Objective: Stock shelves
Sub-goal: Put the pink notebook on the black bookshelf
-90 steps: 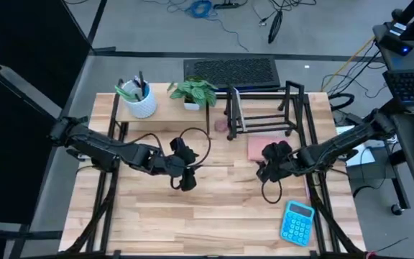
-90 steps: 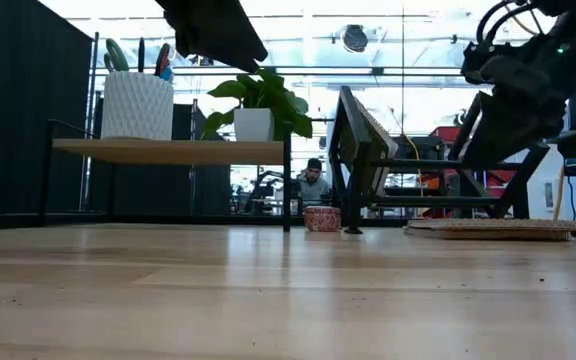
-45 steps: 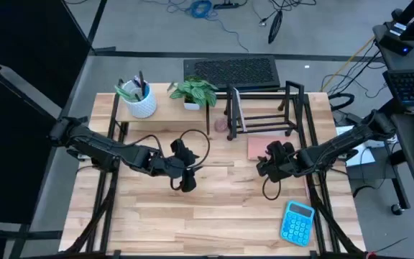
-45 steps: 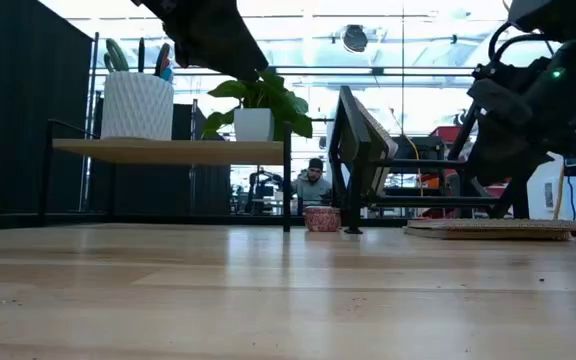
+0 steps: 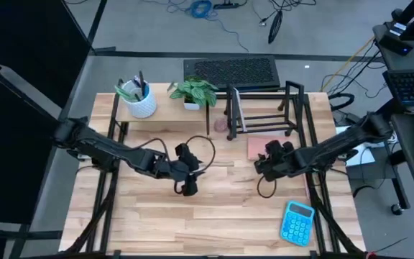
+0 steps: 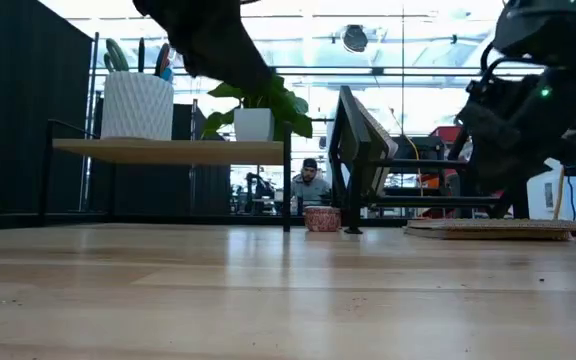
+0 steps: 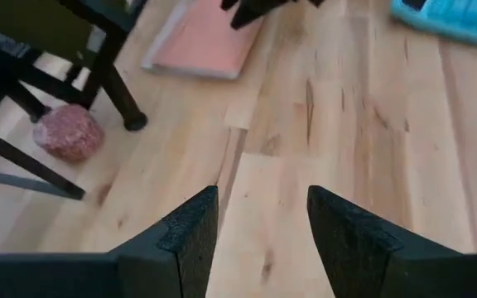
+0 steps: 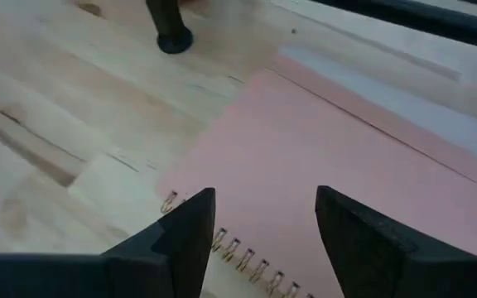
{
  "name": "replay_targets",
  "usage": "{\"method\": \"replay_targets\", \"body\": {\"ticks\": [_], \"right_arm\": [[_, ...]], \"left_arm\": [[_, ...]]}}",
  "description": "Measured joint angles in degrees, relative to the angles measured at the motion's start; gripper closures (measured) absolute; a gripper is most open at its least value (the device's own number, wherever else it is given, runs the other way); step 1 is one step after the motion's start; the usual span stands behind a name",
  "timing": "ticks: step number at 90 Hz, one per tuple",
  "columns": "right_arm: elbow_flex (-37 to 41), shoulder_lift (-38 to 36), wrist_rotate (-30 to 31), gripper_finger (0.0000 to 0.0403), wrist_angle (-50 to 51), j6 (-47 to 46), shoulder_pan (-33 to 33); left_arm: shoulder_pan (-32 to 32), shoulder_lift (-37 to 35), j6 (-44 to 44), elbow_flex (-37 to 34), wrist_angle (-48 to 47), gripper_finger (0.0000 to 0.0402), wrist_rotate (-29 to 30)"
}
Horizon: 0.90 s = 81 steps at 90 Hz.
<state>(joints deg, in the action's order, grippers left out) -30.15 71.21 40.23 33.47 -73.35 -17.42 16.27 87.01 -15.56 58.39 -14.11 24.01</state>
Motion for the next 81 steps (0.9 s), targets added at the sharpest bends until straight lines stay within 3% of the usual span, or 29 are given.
{"method": "replay_targets", "body": {"ticks": [16, 27, 50, 64, 81], "right_arm": [[0.0, 3.91, -5.43, 0.0211, -2.34, -0.07, 0.62], [-0.02, 6.72, -5.56, 0.0211, -5.27, -0.43, 1.18], [-0.22, 12.65, -9.3, 0.0211, -24.69, 1.18, -0.69], [-0.15, 18.68, -16.25, 0.0211, -43.42, 10.86, -2.3], [0.02, 21.51, -21.08, 0.0211, -55.24, 23.69, -5.15]], "left_arm": [[-0.02, 0.78, -0.01, 0.0, 0.51, 0.0228, 0.02], [-0.26, 0.78, 0.06, 0.0, 3.68, 0.0228, 0.05], [-0.02, 0.8, 2.27, 0.0, 6.67, 0.0228, 0.02], [0.12, 0.84, 2.48, 0.0, 6.47, 0.0228, 0.0], [0.26, 0.88, 2.28, 0.0, 6.62, 0.0228, -1.31]]}}
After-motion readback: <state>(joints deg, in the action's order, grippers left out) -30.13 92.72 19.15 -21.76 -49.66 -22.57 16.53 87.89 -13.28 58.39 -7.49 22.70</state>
